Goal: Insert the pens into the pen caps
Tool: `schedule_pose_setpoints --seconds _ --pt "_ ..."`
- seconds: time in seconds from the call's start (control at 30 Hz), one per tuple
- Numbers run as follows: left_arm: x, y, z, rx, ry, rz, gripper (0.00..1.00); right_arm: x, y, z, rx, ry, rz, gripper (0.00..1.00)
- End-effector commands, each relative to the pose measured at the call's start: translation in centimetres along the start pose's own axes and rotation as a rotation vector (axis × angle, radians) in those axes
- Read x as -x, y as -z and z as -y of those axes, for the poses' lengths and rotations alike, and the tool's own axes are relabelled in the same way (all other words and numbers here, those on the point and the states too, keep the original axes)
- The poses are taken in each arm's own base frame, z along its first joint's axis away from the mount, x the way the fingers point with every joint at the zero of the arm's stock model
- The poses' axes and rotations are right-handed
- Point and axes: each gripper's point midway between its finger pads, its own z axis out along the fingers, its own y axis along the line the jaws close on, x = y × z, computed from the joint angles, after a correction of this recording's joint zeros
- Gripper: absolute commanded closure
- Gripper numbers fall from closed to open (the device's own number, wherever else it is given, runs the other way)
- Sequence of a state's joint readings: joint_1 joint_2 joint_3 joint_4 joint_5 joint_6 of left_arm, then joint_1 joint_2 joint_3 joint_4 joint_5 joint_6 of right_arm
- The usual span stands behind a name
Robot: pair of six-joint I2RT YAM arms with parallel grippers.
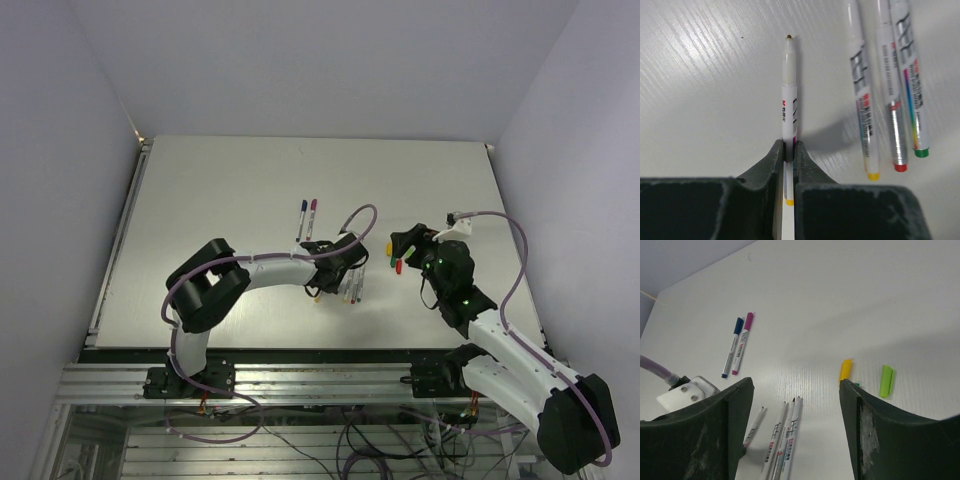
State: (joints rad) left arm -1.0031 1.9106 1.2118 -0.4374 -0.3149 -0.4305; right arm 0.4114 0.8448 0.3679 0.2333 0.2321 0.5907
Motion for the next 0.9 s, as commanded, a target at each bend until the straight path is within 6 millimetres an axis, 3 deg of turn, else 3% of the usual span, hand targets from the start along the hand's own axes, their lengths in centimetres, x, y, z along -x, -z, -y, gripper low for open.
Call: schedule_pose_setpoints --seconds 0.0,0.13,0.5,0.73,0.87 --pt "-6.2 -2.6 -3.3 0.121 -0.036 -0.193 0.92 -0.4 -0.1 0.4 -0.008 0.000 -0.007 0.31" --pt "-5.4 -2.6 -4.0 0.133 -0.019 -0.171 0.93 -0.8 -0.2 0.3 -0.005 0.011 -0.024 0.31" --pt "0.7 -2.0 -2.9 0.040 0.051 0.002 0.93 -2.5 -1.6 1.3 -0.078 0.077 -0.136 0.36" --pt "4.8 -0.2 -2.8 0.019 0.049 0.137 0.93 -2.5 -2.9 1.3 -0.102 0.126 -0.165 0.62" --pt "7.1 1.2 -3.8 0.043 0.067 0.213 0.93 -3.2 -4.0 2.0 -0.165 0.155 -0.233 0.63"
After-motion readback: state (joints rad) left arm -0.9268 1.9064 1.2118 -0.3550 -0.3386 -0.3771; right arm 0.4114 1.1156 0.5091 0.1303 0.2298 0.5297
